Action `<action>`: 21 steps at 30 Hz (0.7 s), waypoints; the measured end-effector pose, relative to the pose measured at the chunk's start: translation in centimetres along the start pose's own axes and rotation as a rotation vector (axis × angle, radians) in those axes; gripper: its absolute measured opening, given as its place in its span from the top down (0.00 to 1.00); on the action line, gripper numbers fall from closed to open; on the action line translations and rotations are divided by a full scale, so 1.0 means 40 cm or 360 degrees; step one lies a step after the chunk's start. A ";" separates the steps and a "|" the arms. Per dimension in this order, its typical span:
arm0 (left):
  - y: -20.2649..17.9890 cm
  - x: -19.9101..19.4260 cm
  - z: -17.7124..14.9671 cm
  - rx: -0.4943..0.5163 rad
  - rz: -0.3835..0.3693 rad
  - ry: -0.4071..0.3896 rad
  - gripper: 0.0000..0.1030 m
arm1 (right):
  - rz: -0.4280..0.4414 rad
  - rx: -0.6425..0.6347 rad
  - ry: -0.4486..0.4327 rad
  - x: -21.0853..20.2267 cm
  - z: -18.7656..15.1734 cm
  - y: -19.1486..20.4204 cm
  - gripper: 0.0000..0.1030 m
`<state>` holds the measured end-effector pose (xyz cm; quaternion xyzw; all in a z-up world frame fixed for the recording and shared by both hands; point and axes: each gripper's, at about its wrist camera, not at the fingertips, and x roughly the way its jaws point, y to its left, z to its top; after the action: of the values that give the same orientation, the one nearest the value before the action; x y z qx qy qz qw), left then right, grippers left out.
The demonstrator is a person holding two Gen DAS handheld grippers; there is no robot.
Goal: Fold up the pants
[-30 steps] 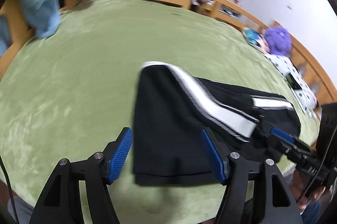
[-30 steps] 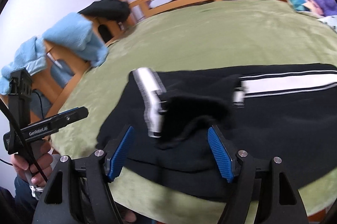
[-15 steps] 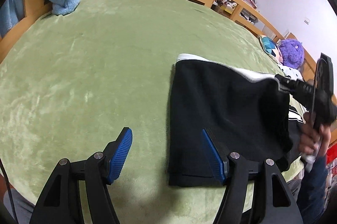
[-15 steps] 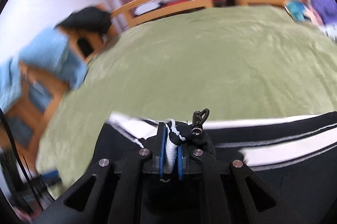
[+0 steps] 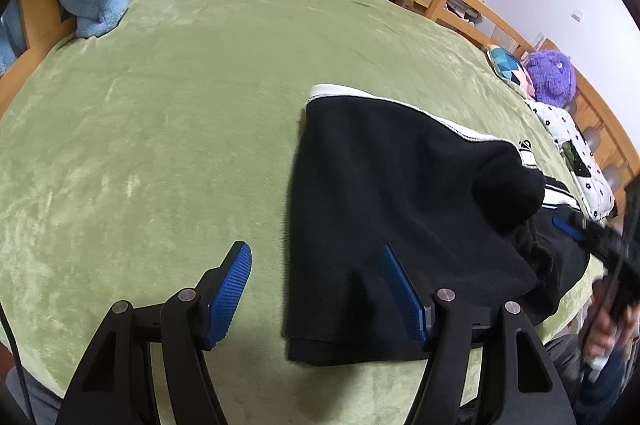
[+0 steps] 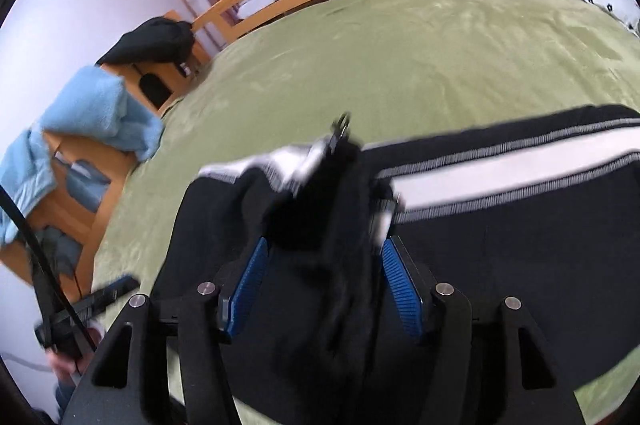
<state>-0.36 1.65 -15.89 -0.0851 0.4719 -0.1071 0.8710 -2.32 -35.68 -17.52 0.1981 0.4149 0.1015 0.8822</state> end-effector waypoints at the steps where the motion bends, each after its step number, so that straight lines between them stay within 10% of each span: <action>1: -0.006 -0.003 -0.003 0.0001 -0.0001 0.0001 0.36 | -0.0005 -0.0058 0.0002 -0.002 -0.026 0.015 0.42; 5: -0.019 -0.011 -0.013 0.0025 0.0012 0.0004 0.36 | -0.0090 -0.0163 0.0159 0.053 -0.094 0.041 0.49; 7: -0.024 -0.014 -0.019 0.0033 0.0031 0.0005 0.36 | -0.0193 -0.0245 0.0156 0.069 -0.104 0.057 0.82; 14: -0.008 -0.050 -0.023 0.0032 0.0034 -0.0034 0.36 | 0.0261 -0.0070 -0.0078 -0.139 -0.095 0.035 0.82; 21: 0.017 -0.012 -0.024 -0.0022 0.0018 0.0040 0.36 | 0.0069 -0.0130 0.0311 -0.008 -0.204 0.033 0.71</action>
<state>-1.36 2.40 -16.20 -0.0871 0.4840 -0.1000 0.8649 -8.84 -32.44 -21.44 0.1600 0.4900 0.1563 0.8426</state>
